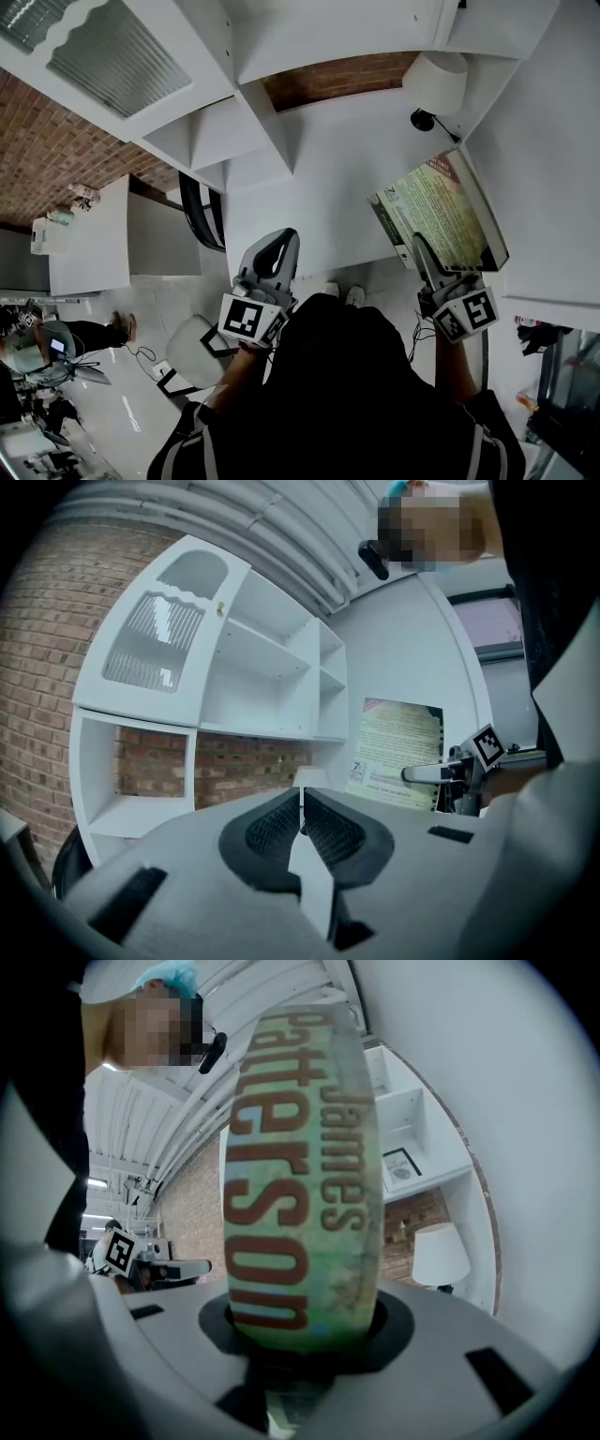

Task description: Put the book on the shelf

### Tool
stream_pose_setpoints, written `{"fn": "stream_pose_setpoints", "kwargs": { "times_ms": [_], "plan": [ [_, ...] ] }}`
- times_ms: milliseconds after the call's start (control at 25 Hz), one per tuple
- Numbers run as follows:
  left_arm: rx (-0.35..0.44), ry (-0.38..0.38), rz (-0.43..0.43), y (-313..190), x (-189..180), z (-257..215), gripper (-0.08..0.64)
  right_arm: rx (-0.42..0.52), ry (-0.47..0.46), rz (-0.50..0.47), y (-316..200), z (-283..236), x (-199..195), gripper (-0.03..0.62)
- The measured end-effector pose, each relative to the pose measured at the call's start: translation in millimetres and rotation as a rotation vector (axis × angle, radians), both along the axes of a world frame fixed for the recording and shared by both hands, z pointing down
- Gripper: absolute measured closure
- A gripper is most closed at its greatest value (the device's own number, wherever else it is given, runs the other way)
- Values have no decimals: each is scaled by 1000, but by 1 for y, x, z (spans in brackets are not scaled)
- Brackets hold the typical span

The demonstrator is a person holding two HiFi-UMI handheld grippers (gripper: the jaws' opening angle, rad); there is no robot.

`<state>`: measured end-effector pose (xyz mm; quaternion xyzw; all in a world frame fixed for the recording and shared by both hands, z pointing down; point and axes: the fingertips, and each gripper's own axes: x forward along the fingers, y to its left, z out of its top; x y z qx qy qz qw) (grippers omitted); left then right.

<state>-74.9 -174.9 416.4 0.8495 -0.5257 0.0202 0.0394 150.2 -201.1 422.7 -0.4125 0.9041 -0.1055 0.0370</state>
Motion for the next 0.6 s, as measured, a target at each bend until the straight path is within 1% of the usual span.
{"fn": "stream_pose_setpoints", "kwargs": {
  "times_ms": [160,320,440,600],
  "plan": [
    [17,-6,-3,-14,-11,-4,532,16,2,-3,-15,-12,-13,426],
    [44,6,20,-30,-9,-17,532,39,8,-14,-26,-23,-23,426],
    [70,-4,33,-40,-10,-22,532,57,16,-15,-33,-30,-29,426],
    [92,5,49,-55,-8,-32,532,90,31,-19,-49,-41,-38,426]
  ]
}}
